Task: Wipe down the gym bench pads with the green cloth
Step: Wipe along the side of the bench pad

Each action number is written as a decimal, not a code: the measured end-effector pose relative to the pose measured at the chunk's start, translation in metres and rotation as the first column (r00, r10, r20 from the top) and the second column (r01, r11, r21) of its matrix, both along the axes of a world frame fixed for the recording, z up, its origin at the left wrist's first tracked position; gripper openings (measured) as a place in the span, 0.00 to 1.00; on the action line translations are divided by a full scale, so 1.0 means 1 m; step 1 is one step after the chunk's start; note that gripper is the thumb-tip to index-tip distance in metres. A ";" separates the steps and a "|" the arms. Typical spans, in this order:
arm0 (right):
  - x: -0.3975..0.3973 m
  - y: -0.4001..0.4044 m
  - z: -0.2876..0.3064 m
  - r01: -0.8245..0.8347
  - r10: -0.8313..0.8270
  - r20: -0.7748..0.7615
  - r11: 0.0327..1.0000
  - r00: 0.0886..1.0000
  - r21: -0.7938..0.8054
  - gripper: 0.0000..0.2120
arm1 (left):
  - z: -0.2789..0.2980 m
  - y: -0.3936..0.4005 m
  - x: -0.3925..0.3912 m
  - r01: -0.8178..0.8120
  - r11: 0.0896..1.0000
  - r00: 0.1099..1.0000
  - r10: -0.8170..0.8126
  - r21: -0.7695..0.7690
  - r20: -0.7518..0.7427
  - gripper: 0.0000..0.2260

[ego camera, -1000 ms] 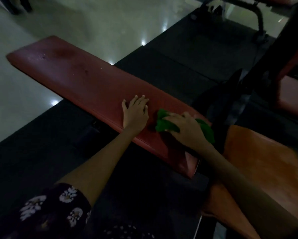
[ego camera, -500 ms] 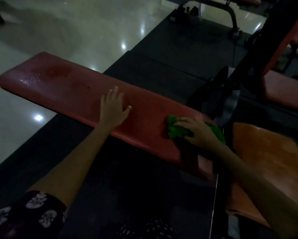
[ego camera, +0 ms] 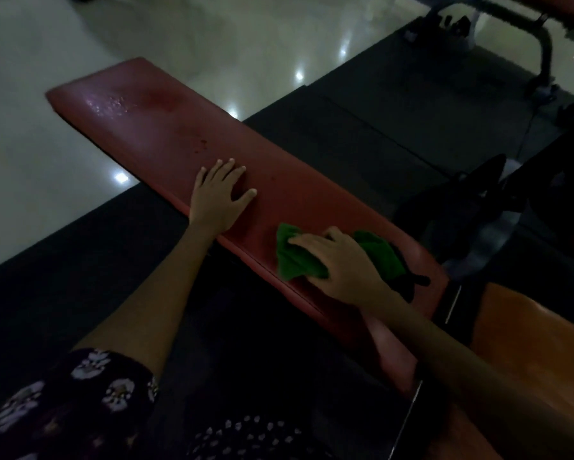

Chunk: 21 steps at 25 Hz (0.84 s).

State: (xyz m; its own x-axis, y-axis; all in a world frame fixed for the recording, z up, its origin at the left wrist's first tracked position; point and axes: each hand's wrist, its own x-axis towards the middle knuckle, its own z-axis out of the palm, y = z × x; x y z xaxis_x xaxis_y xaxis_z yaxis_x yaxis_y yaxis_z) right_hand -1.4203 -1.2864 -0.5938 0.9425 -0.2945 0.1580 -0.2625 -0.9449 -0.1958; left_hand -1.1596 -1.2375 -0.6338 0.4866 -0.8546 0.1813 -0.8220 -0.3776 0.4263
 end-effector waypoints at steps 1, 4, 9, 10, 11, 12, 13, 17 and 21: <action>-0.009 -0.017 0.003 0.061 -0.062 0.018 0.998 0.998 0.019 0.26 | 0.000 -0.001 -0.001 -0.006 1.000 1.000 0.006 -0.014 -0.005 0.24; 0.008 -0.068 0.010 0.434 -0.431 -0.048 0.897 0.901 0.083 0.32 | -0.001 -0.002 0.001 -0.031 0.998 0.999 0.030 -0.059 -0.019 0.22; 0.084 -0.030 0.013 0.257 -0.255 -0.036 0.956 0.966 0.139 0.26 | -0.005 -0.004 0.004 -0.068 0.992 0.997 0.063 -0.104 -0.053 0.18; 0.081 -0.014 0.010 0.111 -0.112 -0.002 0.981 0.994 0.159 0.24 | -0.005 -0.004 0.004 -0.071 0.992 0.996 0.065 -0.102 -0.058 0.17; 0.069 -0.004 0.007 -0.033 0.029 0.027 0.987 0.999 0.160 0.23 | -0.005 -0.004 0.004 -0.074 0.992 0.996 0.068 -0.102 -0.064 0.17; 0.053 -0.005 0.003 -0.146 0.144 0.026 0.976 0.989 0.159 0.24 | -0.005 -0.004 0.004 -0.075 0.992 0.995 0.068 -0.105 -0.069 0.17; 0.039 -0.016 0.002 -0.210 0.209 0.019 0.967 0.978 0.144 0.25 | -0.004 -0.005 0.003 -0.075 0.991 0.995 0.068 -0.112 -0.070 0.17; 0.037 -0.098 0.004 0.250 -0.250 -0.016 0.962 0.968 0.108 0.25 | -0.002 -0.004 0.003 -0.073 0.988 0.995 0.063 -0.137 -0.071 0.16; 0.101 -0.090 0.008 0.346 -0.338 -0.090 0.933 0.937 0.099 0.26 | -0.004 -0.003 0.003 -0.073 0.987 0.996 0.063 -0.146 -0.068 0.16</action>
